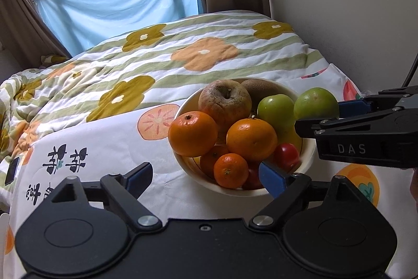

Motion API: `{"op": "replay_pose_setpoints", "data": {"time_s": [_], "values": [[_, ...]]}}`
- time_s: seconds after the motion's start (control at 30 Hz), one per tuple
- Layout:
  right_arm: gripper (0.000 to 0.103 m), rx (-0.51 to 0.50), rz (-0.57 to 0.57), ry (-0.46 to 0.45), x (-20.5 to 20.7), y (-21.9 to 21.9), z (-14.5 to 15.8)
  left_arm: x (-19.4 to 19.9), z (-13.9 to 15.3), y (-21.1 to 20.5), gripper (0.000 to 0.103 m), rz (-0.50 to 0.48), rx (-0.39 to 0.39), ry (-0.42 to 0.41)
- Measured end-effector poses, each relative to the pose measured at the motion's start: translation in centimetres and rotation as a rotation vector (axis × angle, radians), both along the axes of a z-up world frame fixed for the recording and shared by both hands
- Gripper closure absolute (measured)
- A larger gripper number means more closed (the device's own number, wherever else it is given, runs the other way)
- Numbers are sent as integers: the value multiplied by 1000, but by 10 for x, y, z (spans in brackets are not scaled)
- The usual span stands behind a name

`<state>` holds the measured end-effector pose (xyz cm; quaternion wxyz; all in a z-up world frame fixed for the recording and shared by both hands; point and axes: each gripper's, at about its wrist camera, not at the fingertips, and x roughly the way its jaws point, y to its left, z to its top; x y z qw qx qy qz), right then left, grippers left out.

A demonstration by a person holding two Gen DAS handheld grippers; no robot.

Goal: Organize fruits
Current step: 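Carry the mandarin and green apple into the bowl and open both tools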

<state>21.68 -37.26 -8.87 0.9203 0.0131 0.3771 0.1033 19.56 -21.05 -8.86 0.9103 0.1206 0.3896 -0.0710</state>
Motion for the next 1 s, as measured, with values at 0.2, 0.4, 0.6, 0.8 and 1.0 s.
{"op": "replay_pose_setpoints", "data": {"time_s": [0.2, 0.4, 0.6, 0.8, 1.0], "values": [[35, 1, 18, 15, 7, 2, -8, -2, -6, 4, 12, 24, 2, 14], [35, 5, 42, 17, 10, 6, -13, -2, -7, 5, 12, 39, 7, 14], [14, 11, 38, 5, 10, 7, -12, -4, -6, 7, 12, 44, 17, 17], [0, -4, 19, -20, 5, 9, -10, -10, -4, 11, 12, 38, 10, 14], [0, -11, -21, -55, -10, 17, 6, -21, 6, 21, 12, 11, 0, -8]]}}
